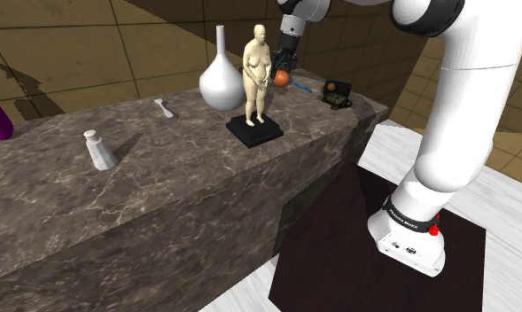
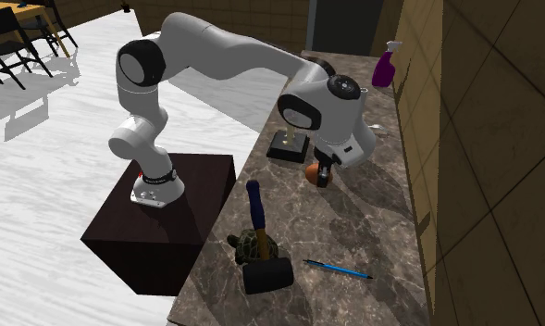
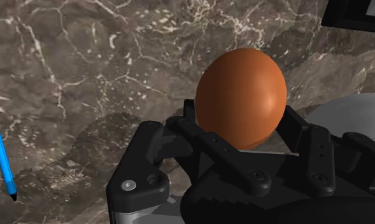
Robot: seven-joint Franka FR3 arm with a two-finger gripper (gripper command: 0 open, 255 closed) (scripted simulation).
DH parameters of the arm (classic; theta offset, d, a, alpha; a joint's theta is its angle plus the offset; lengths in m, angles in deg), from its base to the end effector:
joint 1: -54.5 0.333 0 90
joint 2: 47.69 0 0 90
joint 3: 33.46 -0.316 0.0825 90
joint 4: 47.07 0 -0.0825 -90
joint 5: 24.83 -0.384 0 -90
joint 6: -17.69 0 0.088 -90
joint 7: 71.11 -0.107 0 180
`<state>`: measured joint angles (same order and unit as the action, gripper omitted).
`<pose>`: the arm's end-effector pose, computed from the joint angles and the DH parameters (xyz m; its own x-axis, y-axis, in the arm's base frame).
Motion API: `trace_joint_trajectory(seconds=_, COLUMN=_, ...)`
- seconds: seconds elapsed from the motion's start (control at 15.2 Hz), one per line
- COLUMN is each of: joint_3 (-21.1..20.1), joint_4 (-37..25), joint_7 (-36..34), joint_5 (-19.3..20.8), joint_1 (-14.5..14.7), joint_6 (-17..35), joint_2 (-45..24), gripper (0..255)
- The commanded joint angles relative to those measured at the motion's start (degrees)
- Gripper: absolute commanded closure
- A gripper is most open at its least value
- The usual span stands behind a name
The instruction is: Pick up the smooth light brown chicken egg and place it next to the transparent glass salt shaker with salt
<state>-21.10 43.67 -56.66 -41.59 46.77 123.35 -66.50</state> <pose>0.6235 -0.1874 0.4480 0.9845 -0.1747 -0.0126 -0.1733 -0.9610 -0.2157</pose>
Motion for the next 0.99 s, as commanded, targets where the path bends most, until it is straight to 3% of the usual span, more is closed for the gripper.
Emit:
trace_joint_trajectory(seconds=0.0, joint_3=0.04, joint_4=-0.96, joint_7=-0.4, joint_5=0.19, joint_1=0.02, joint_6=-1.38, joint_2=0.47, gripper=255)
trace_joint_trajectory(seconds=0.92, joint_3=0.27, joint_4=-11.44, joint_7=-2.6, joint_5=0.69, joint_1=-0.6, joint_6=-11.78, joint_2=0.63, gripper=255)
